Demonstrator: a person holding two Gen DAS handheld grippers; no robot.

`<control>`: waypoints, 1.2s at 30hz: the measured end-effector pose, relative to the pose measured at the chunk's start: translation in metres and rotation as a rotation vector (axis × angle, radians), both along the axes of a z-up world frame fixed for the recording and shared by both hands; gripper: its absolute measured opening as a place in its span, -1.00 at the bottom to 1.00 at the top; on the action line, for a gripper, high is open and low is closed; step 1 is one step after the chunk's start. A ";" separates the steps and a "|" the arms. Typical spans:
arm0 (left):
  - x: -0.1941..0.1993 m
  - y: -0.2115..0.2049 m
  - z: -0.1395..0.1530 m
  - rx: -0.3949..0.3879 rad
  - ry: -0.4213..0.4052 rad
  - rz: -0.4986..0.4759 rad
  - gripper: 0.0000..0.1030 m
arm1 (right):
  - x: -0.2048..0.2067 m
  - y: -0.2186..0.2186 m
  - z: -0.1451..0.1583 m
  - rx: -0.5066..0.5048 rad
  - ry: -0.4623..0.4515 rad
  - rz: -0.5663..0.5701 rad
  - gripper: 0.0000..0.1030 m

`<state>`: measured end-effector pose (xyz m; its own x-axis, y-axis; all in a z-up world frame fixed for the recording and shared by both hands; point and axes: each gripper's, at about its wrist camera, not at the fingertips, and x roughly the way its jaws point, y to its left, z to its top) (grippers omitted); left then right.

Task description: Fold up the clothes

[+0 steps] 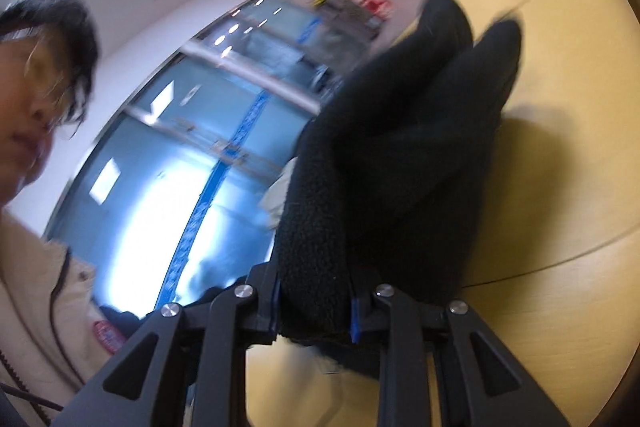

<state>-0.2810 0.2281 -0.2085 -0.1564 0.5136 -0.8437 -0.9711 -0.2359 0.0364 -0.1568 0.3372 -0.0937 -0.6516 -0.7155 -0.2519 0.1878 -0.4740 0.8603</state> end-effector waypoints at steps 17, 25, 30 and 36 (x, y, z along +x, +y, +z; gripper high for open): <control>0.013 -0.027 0.021 -0.079 0.002 -0.006 0.98 | 0.021 0.059 -0.002 -0.017 0.017 0.007 -0.52; 0.027 -0.023 0.014 0.047 -0.025 0.040 1.00 | 0.011 0.009 0.010 -0.105 0.086 0.180 -0.52; 0.046 -0.001 0.017 0.078 -0.038 0.007 0.97 | -0.006 -0.051 0.017 -0.115 0.075 0.331 -0.52; 0.040 -0.038 0.032 0.161 -0.123 0.080 0.91 | -0.016 -0.052 0.008 -0.063 0.022 0.287 -0.52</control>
<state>-0.2408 0.1903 -0.1769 -0.1029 0.6332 -0.7672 -0.9438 -0.3057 -0.1256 -0.1726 0.2851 -0.0855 -0.4256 -0.8849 -0.1895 0.3253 -0.3450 0.8804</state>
